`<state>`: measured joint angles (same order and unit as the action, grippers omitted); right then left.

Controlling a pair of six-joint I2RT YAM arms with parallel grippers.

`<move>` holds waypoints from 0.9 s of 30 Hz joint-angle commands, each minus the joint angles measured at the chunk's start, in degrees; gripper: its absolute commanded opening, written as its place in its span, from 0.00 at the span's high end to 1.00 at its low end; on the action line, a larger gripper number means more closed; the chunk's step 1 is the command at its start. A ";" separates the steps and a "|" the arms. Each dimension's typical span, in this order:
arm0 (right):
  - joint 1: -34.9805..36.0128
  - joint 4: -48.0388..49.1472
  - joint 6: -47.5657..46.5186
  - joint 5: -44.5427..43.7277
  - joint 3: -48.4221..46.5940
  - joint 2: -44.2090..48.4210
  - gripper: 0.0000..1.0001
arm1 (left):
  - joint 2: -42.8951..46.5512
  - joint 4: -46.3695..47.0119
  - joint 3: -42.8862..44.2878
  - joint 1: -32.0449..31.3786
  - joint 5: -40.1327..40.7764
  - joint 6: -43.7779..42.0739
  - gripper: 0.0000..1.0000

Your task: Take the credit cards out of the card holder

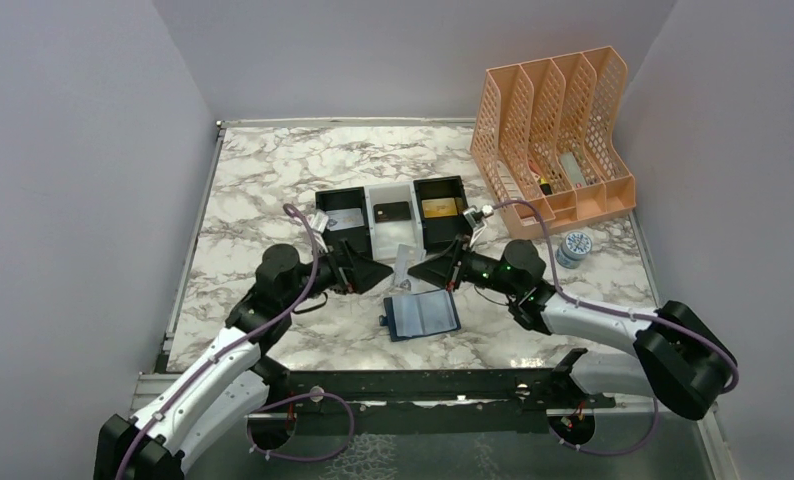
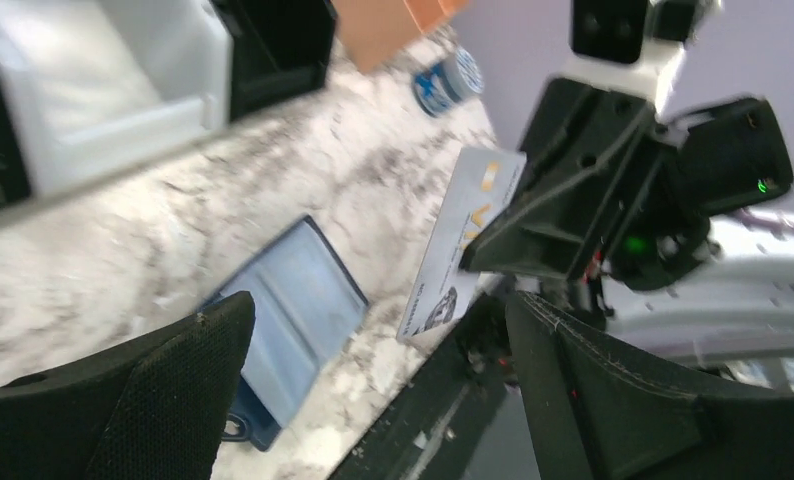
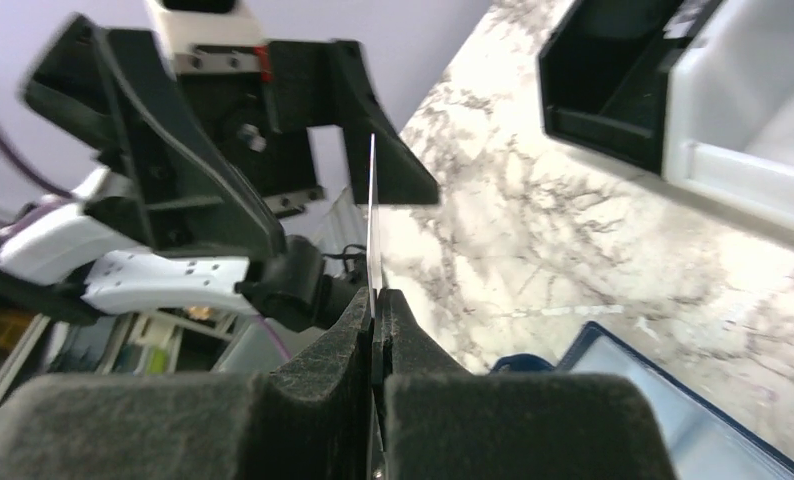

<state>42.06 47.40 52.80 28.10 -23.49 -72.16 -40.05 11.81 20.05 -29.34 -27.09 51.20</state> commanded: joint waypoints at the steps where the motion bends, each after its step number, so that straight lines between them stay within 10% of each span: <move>1: 0.39 -14.37 -9.33 -9.27 -0.92 5.06 0.99 | -0.05 -26.37 11.41 0.04 15.46 -12.03 0.01; 10: 1.04 -27.59 -22.82 -15.83 -9.90 4.78 0.99 | -4.77 -46.08 26.46 0.07 43.03 -22.44 0.01; 27: 8.92 -35.87 -53.93 -30.01 -37.32 -17.21 0.99 | -1.65 -48.33 26.17 17.79 49.50 -23.76 0.01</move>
<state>48.14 13.19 10.07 2.66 -54.08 -84.40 -45.34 -35.44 46.59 -13.37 18.55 27.09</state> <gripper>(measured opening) 0.016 0.992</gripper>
